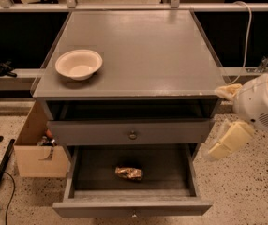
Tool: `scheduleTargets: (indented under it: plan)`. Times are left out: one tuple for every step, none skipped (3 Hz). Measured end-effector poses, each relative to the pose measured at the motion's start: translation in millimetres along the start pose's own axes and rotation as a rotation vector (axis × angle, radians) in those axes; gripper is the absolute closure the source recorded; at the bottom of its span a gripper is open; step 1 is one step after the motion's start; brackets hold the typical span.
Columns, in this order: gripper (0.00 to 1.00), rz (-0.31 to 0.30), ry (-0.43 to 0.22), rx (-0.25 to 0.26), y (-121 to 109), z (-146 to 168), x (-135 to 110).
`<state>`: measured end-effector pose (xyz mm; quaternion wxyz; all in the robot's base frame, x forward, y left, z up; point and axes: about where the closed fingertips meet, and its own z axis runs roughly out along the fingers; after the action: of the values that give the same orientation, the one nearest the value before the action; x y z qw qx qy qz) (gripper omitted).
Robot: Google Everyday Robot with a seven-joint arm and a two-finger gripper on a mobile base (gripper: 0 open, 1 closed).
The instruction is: Pick orange can from middle drawer and place on counter
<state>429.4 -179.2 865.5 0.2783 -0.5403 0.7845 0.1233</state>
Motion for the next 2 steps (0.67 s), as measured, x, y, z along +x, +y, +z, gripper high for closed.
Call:
scheduleTargets:
  plan:
    - [0.0, 0.031, -0.059, -0.026, 3.2, 37.5, 13.6]
    - [0.0, 0.033, -0.083, -0.058, 4.4, 77.5, 23.0]
